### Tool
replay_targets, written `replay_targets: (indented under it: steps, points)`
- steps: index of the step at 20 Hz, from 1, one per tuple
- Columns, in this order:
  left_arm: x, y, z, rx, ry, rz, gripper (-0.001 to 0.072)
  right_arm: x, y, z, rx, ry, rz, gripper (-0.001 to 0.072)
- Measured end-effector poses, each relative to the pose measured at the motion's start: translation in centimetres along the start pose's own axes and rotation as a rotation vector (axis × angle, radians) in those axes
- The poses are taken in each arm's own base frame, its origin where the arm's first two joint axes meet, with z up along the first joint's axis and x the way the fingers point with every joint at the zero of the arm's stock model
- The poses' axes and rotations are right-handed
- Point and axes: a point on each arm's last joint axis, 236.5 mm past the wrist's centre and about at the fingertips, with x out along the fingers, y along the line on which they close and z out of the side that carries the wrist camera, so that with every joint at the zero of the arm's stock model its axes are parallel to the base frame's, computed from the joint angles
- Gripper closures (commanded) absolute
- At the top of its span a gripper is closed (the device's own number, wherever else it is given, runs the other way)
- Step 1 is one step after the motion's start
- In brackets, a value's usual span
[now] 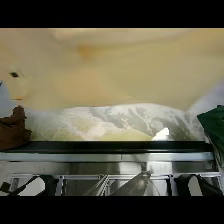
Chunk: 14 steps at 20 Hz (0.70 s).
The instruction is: Fold the shirts.
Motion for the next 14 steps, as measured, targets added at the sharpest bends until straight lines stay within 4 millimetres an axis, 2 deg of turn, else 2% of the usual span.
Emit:
replay_targets:
  steps: [1,3,5,7,9,11,13,14]
  points:
    - [-1.3,-1.0,1.6,0.034,-0.046,0.043,0.0685,-0.3,0.5,1.3,-0.03,-0.04,-0.016,0.0687]
    - [-2.9,-2.1,3.2,0.059,-0.107,0.104,0.0684,-1.0,0.7,2.9,-0.081,-0.088,-0.049,0.0687]
    - [-3.4,-2.4,3.0,0.038,-0.117,0.12,0.0685,-1.6,0.8,3.6,-0.125,-0.1,-0.07,0.0687]
    - [-3.0,-2.1,1.8,-0.004,-0.087,0.101,0.0684,-2.1,-0.1,3.4,-0.177,-0.072,-0.118,0.0687]
    - [-1.9,-1.0,0.2,-0.064,-0.038,0.057,0.0684,-2.5,-2.6,2.3,-0.211,-0.001,-0.192,0.0687]
    - [0.0,0.9,-1.7,-0.137,0.029,-0.006,0.0684,-2.7,-6.4,0.6,-0.191,0.084,-0.259,0.0687]
    - [3.1,4.0,-4.5,-0.225,0.126,-0.055,0.0684,-2.5,-10.8,-2.4,-0.122,0.19,-0.293,0.0687]
    - [5.1,5.9,-6.5,-0.274,0.188,-0.068,0.0684,-2.2,-13.4,-4.6,-0.077,0.253,-0.305,0.0687]
